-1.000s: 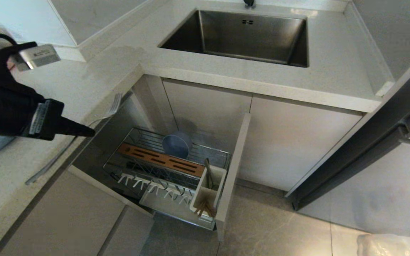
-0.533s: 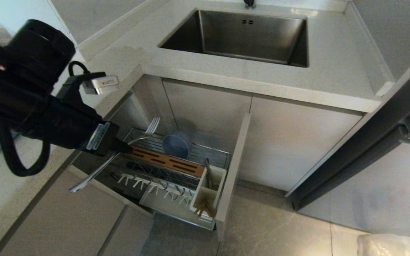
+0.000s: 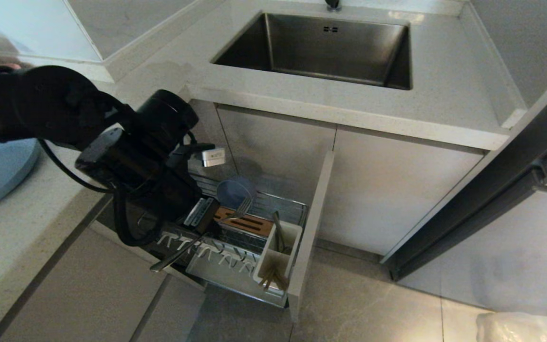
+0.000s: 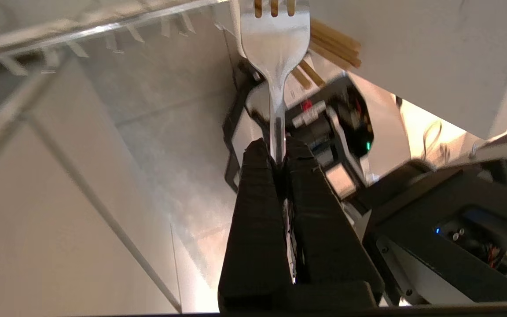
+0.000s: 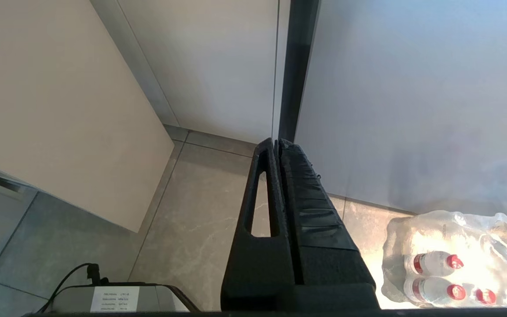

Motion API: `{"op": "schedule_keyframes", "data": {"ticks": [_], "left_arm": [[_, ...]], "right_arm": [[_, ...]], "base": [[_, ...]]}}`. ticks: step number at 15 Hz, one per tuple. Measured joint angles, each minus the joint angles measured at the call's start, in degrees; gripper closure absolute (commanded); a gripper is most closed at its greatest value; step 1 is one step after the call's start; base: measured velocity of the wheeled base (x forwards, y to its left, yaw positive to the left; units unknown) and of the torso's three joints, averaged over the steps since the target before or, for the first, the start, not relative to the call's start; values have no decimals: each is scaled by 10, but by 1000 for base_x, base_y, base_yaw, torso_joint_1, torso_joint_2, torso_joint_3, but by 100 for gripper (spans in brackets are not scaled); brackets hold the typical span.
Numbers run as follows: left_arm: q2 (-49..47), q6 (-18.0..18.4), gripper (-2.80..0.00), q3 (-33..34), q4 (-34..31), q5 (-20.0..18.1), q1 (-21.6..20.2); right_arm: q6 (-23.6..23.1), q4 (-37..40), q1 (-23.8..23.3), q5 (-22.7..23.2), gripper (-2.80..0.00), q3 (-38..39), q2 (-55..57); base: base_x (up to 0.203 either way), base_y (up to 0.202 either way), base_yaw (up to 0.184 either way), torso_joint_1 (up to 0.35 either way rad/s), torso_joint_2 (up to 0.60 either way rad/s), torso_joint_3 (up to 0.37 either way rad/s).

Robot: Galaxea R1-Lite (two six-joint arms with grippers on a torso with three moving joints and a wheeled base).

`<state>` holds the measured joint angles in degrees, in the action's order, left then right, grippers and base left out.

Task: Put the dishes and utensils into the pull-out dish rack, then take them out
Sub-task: Pick up the fork and place it in the cupboard

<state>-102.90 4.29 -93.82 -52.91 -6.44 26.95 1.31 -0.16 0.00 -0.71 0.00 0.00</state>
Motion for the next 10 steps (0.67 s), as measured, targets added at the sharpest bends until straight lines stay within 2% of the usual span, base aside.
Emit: {"op": "schedule_keyframes", "data": {"ticks": [5, 9, 10], "left_arm": [[-71, 1, 0, -9, 3, 7, 24], [-131, 4, 0, -34, 6, 94, 57], [-145, 5, 0, -41, 5, 104, 61]], "right_arm": [[0, 0, 0, 0, 0, 0, 0], [0, 0, 0, 0, 0, 0, 0], [0, 0, 0, 0, 0, 0, 0]], "base": [[0, 0, 0, 0, 0, 0], [0, 0, 0, 0, 0, 0], [0, 0, 0, 0, 0, 0]]}}
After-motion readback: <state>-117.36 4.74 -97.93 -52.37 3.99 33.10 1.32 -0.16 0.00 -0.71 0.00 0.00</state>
